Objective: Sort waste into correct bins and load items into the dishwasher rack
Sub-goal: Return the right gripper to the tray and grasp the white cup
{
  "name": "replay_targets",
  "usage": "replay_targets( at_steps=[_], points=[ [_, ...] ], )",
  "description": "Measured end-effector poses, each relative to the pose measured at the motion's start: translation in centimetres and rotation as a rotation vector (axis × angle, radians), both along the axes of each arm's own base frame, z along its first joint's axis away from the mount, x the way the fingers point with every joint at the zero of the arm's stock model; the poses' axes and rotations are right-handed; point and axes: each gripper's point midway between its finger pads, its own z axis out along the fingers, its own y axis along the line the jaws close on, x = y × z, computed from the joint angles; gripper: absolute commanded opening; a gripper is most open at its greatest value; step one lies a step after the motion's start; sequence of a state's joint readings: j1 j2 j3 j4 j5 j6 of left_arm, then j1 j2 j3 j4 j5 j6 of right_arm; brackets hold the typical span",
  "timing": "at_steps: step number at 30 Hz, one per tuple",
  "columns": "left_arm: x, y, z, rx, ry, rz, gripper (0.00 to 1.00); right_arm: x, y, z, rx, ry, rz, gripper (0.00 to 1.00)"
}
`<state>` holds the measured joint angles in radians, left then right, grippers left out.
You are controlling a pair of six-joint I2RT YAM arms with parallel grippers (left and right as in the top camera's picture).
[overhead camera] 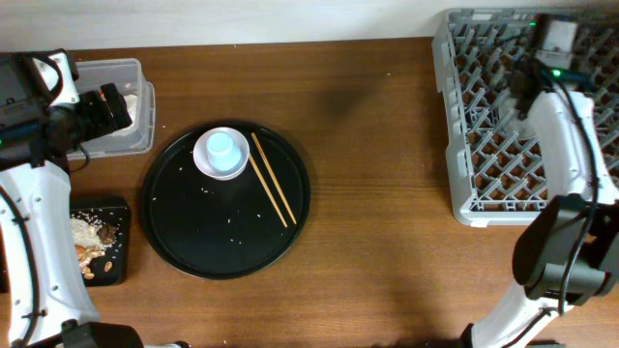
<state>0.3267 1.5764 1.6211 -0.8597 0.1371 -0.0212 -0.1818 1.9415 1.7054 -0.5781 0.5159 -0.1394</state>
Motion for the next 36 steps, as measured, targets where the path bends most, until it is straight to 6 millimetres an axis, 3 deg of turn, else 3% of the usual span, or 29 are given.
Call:
replay_targets(
  at_steps=[3, 5, 9, 12, 14, 17, 18, 20, 23, 28, 33, 36],
  points=[
    [0.0, 0.0, 0.0, 0.0, 0.0, 0.0, 0.99, 0.3, 3.4, 0.0, 0.053, -0.024, 0.011, 0.98],
    [0.0, 0.0, 0.0, 0.0, 0.0, 0.0, 0.99, 0.3, 6.4, 1.0, 0.122, -0.062, 0.033, 0.98],
    [0.0, 0.0, 0.0, 0.0, 0.0, 0.0, 0.99, -0.1, 17.2, 7.6, 0.393, -0.204, 0.315, 0.98],
    [0.0, 0.0, 0.0, 0.0, 0.0, 0.0, 0.99, -2.6, 28.2, 13.9, 0.63, -0.294, 0.663, 0.98],
    [0.0, 0.0, 0.0, 0.0, 0.0, 0.0, 0.99, -4.5, 35.1, 16.0, 0.753, -0.303, 0.854, 0.98],
    [0.0, 0.0, 0.0, 0.0, 0.0, 0.0, 0.99, -5.3, 42.3, 13.9, 0.839, -0.229, 0.991, 0.99],
    [0.0, 0.0, 0.0, 0.0, 0.0, 0.0, 0.99, -5.4, 45.4, 11.5, 0.861, -0.17, 1.026, 0.99],
    [0.0, 0.0, 0.0, 0.0, 0.0, 0.0, 0.99, -5.6, 49.4, 6.9, 0.877, -0.07, 1.044, 0.97],
    [0.0, 0.0, 0.0, 0.0, 0.0, 0.0, 0.99, -6.2, 54.1, 0.3, 0.876, 0.043, 1.024, 0.96],
    [0.0, 0.0, 0.0, 0.0, 0.0, 0.0, 0.99, -7.5, 58.9, -6.1, 0.837, 0.101, 0.994, 0.96],
    [0.0, 0.0, 0.0, 0.0, 0.0, 0.0, 0.99, -8.0, 62.4, -7.5, 0.838, 0.045, 1.031, 0.96],
    [0.0, 0.0, 0.0, 0.0, 0.0, 0.0, 0.99, -7.9, 63.4, -8.0, 0.798, 0.0, 1.024, 0.96]
  ],
)
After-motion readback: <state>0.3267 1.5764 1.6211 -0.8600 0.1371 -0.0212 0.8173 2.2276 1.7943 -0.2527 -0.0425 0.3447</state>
